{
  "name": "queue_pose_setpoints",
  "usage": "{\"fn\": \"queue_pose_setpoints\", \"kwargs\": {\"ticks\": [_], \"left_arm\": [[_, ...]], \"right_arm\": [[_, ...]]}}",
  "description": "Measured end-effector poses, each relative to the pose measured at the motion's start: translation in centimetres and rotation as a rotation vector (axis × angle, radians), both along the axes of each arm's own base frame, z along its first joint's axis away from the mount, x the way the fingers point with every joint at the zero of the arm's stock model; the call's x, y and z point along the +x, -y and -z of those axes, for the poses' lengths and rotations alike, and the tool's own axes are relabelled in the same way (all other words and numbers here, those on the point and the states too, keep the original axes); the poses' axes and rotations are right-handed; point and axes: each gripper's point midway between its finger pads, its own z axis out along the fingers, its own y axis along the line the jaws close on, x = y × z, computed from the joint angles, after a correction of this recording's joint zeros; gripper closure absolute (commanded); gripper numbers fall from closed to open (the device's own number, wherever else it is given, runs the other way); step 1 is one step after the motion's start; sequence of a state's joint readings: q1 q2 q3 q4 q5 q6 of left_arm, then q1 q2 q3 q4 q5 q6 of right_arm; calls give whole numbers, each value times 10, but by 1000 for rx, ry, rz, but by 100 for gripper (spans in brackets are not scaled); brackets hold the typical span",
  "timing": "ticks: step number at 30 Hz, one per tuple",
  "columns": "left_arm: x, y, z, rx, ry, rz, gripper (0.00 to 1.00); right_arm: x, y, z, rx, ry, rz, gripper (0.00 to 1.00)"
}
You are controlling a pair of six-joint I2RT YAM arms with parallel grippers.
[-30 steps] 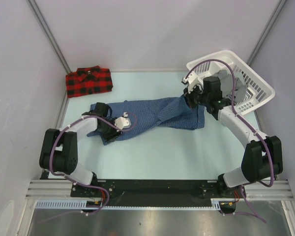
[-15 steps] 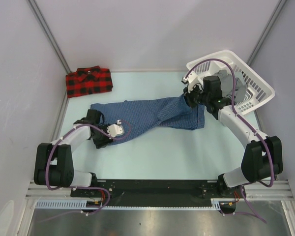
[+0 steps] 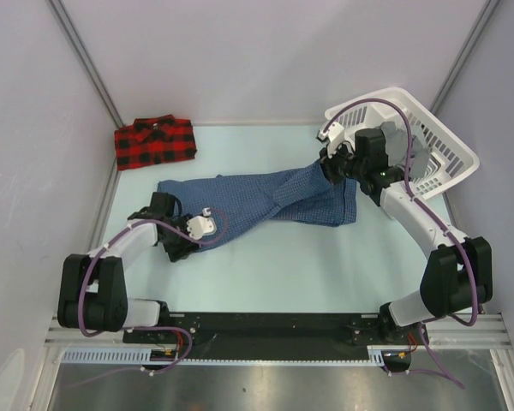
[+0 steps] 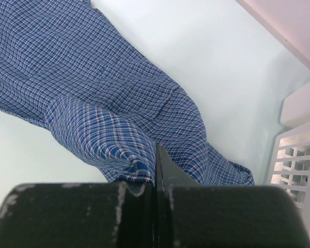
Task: Fold and stack the long sleeve shirts
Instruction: Flatten the shirt out
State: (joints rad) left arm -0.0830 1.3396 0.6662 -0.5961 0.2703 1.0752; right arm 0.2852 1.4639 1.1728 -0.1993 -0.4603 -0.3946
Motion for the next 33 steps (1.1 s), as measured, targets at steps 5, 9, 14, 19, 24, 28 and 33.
{"fn": "queue_pose_setpoints", "kwargs": {"ticks": [5,9,14,19,24,28,33], "left_arm": [[12,11,0,-8,43,12,36],[24,19,0,-22,72,10,78],[29,19,-1,-41,45,-31,100],[70,1,-58,-112,94,-197,100],[162,-20,-214,-228,480,-346,100],[179,-21,-315,-322,732,-400,100],[161,-26,-410,-400,980,-450,100]], "right_arm": [[1,0,5,-3,-11,0,100],[4,-1,11,-10,-23,0,100],[11,0,4,-11,-7,6,100],[37,12,-32,7,79,54,100],[83,33,-120,76,282,159,100],[97,39,-209,154,490,210,100],[80,39,-306,242,721,240,100]]}}
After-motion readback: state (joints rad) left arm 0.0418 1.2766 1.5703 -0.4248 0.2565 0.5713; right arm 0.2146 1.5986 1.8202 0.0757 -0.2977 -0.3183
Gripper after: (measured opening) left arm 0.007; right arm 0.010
